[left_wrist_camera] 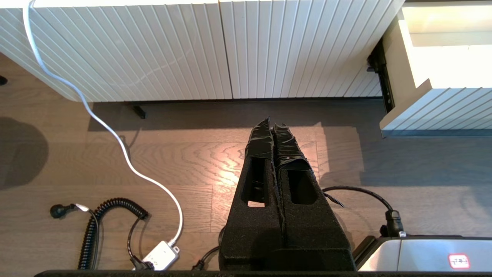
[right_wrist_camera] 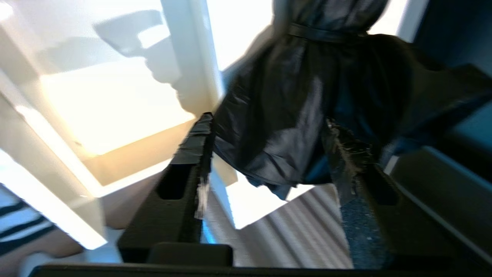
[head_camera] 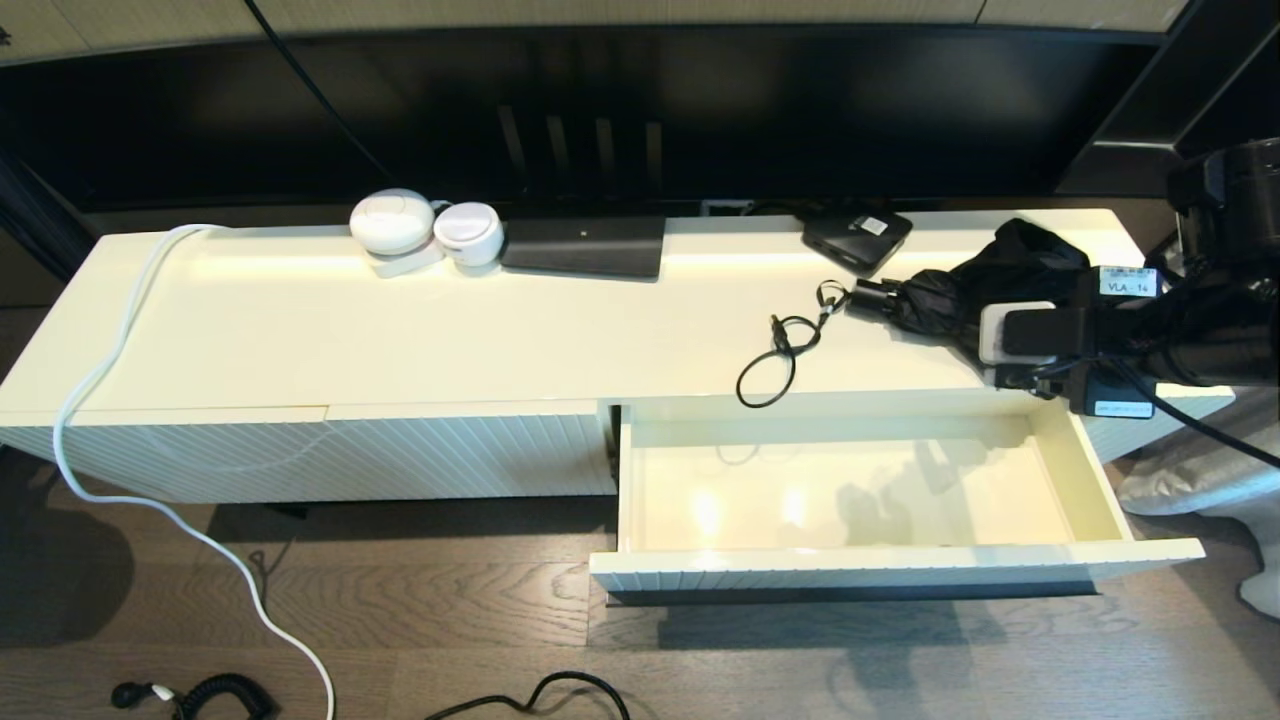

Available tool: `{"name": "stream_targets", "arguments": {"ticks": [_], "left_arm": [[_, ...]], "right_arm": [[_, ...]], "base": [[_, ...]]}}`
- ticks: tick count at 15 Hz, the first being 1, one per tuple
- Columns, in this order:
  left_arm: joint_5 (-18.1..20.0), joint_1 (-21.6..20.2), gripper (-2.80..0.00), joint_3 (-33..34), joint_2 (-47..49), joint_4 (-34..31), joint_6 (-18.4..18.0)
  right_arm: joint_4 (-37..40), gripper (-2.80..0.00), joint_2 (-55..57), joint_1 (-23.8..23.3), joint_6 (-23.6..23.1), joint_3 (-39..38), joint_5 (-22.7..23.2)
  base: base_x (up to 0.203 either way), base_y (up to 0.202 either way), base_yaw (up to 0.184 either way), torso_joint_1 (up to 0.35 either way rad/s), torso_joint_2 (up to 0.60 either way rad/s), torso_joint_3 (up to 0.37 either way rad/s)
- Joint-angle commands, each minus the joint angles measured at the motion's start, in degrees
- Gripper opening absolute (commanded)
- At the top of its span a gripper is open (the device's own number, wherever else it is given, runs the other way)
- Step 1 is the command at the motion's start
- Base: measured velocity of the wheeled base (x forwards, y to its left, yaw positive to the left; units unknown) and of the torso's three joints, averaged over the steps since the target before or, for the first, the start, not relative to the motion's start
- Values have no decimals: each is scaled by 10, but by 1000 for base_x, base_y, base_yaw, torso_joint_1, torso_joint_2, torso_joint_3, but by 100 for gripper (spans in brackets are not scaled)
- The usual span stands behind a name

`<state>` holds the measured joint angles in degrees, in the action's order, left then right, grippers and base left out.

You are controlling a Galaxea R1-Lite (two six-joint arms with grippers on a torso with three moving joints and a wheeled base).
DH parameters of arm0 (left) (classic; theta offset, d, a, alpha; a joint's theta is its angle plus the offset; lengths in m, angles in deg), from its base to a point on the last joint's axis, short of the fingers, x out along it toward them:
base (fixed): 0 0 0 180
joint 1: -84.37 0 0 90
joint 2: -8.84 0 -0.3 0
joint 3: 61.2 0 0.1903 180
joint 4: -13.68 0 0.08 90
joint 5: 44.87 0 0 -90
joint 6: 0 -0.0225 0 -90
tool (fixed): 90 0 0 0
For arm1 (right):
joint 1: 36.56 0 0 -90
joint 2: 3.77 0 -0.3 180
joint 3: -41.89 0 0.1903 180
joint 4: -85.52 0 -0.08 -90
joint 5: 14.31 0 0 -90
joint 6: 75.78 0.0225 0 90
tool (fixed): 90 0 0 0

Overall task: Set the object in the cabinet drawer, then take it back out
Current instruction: Put the umbrella in the drawer

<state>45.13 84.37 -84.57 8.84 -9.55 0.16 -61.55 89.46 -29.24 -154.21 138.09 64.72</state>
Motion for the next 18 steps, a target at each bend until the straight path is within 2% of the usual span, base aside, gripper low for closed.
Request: {"name": "stream_targets", "arguments": {"ticks": [1, 8, 12, 18], "left_arm": [[0, 0, -280, 1, 0, 0, 0], [0, 0, -280, 0, 0, 0, 0], [0, 0, -280, 1, 0, 0, 0], [0, 0, -280, 0, 0, 0, 0]], "right_arm": [[16, 0, 36, 6, 7, 27, -2], [69, 0, 98, -11, 22, 143, -6], [146, 0, 152, -26, 52, 257, -6], [225, 0, 203, -40, 56, 363, -5]], "base": [[0, 0, 0, 0, 0, 0], [0, 0, 0, 0, 0, 0], [0, 0, 0, 0, 0, 0], [0, 0, 0, 0, 0, 0]]}}
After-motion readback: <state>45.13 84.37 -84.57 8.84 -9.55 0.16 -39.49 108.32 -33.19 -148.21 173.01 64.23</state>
